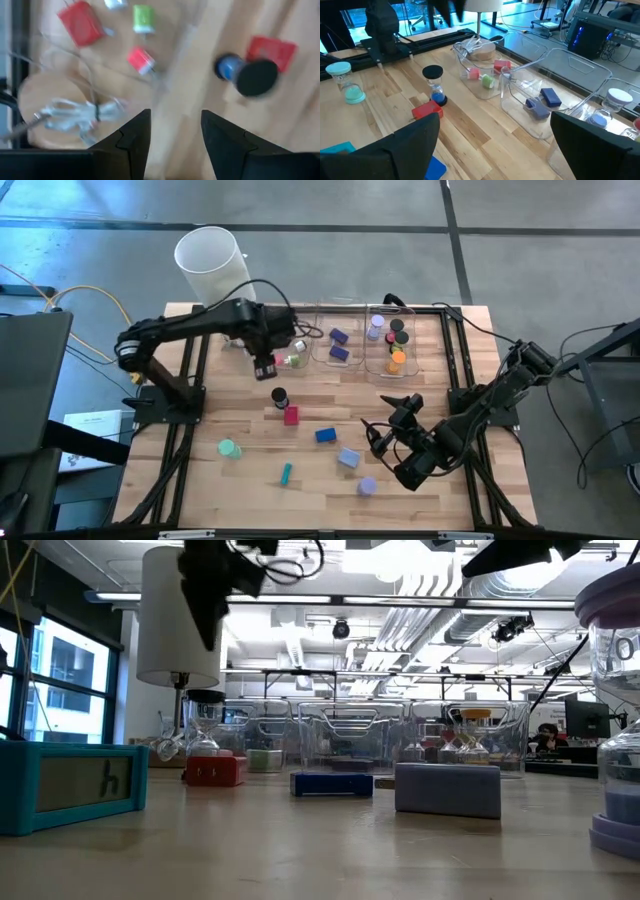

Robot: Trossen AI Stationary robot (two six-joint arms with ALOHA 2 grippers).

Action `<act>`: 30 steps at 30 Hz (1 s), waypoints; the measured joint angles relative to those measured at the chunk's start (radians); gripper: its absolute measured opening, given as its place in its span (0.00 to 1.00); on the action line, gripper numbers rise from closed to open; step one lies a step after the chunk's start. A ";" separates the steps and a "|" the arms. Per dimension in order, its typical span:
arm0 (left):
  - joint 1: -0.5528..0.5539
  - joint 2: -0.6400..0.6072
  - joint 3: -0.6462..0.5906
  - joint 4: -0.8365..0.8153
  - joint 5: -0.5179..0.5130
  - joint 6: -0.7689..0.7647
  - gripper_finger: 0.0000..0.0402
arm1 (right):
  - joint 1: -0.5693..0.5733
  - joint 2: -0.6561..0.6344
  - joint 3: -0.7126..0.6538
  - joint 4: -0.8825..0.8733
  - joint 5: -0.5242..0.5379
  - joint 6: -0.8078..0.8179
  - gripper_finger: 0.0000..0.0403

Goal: Pick & Place Office items
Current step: Put the blue hourglass into the right transparent bin

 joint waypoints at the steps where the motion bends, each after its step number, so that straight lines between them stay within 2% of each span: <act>1: -0.015 -0.013 0.000 -0.023 0.004 -0.015 0.41 | -0.001 0.000 0.000 0.001 0.000 0.000 0.92; 9: -0.118 -0.073 -0.003 -0.036 0.018 -0.057 0.44 | -0.001 0.000 0.000 0.007 -0.003 0.000 0.92; 16: -0.172 -0.075 -0.023 -0.004 0.023 -0.057 0.60 | -0.001 0.000 0.000 0.024 -0.012 0.000 0.92; 20: -0.214 -0.075 -0.067 0.006 0.118 0.023 0.65 | -0.001 0.000 0.000 0.024 -0.035 0.000 0.92; 23: -0.254 -0.075 -0.119 0.059 0.182 0.027 0.66 | -0.001 0.000 0.000 0.024 -0.037 0.000 0.92; 25: -0.282 -0.075 -0.168 0.104 0.159 -0.008 0.66 | -0.001 0.000 0.000 0.024 -0.037 0.000 0.92; 27: -0.309 -0.073 -0.214 0.135 0.092 -0.036 0.66 | -0.001 0.000 0.000 0.024 -0.037 0.000 0.92; 30: -0.343 -0.062 -0.229 0.125 0.010 -0.042 0.66 | -0.001 0.000 0.000 0.024 -0.037 0.000 0.92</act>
